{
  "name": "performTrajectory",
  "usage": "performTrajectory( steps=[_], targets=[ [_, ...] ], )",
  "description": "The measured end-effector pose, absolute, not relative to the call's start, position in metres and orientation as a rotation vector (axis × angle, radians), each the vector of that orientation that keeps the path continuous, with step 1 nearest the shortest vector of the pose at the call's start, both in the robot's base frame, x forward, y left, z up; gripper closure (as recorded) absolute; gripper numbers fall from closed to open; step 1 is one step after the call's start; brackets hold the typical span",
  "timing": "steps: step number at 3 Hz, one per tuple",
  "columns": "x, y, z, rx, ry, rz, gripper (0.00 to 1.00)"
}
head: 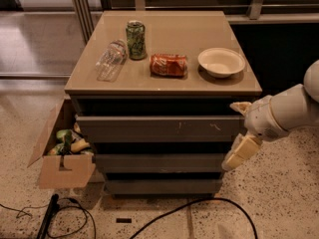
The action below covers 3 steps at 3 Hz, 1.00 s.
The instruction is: Open top drawer
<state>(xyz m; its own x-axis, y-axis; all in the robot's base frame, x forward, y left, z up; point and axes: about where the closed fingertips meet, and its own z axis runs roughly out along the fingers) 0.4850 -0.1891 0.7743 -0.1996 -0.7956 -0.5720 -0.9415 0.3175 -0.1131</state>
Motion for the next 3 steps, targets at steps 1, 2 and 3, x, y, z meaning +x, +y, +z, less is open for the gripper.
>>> performTrajectory(
  steps=[1,2,3],
  targets=[
    [0.496,-0.182,0.752,-1.515,2.069,0.373,0.00],
    [0.513,-0.172,0.729,-1.509,2.069,0.364,0.00],
    [0.535,-0.160,0.720,-1.514,2.029,0.327,0.00]
  ],
)
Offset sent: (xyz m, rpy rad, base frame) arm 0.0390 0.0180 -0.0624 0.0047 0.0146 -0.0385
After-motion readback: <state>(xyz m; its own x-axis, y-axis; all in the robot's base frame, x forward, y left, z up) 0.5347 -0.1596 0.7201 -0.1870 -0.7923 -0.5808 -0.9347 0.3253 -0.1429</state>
